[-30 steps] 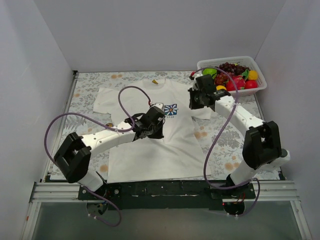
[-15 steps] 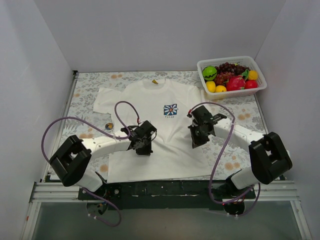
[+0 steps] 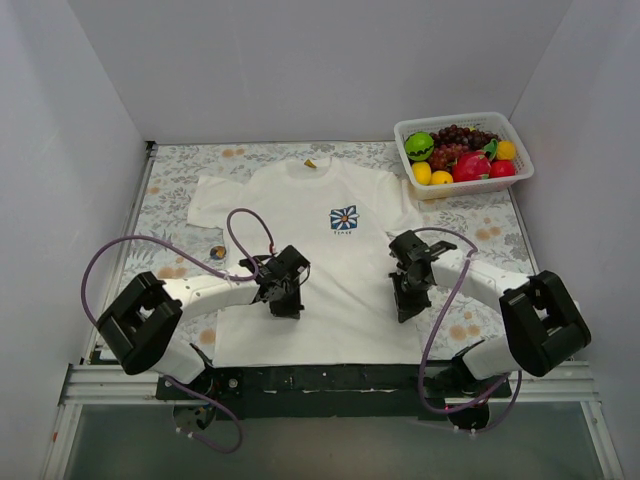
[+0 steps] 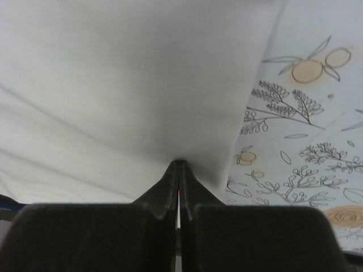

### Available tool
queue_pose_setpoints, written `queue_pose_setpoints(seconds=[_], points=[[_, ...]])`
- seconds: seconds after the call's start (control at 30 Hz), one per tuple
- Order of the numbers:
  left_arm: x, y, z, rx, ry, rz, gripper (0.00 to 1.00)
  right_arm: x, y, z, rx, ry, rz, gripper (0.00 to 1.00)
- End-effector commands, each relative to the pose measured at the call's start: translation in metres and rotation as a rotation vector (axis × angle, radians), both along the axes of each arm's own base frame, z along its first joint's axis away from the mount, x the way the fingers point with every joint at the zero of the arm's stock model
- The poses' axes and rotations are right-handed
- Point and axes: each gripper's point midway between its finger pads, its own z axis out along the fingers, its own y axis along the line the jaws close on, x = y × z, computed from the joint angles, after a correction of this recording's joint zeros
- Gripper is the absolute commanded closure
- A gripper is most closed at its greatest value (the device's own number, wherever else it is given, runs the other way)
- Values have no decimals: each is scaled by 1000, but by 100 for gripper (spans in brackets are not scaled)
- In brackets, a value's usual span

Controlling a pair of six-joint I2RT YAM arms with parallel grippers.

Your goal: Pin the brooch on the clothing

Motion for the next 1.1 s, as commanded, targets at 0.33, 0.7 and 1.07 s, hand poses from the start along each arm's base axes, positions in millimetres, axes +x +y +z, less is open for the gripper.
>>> queue_pose_setpoints(seconds=[0.33,0.7,1.07], points=[[32,-15,44,-12,-127,-30,95,51,20,52,45,-178,27,99],[159,-44,121,-161,-365,-41,36,129,78,97,235,-389,106,99],[217,18,148,-345,-380,106,2,172,59,123,308,-529,52,50]])
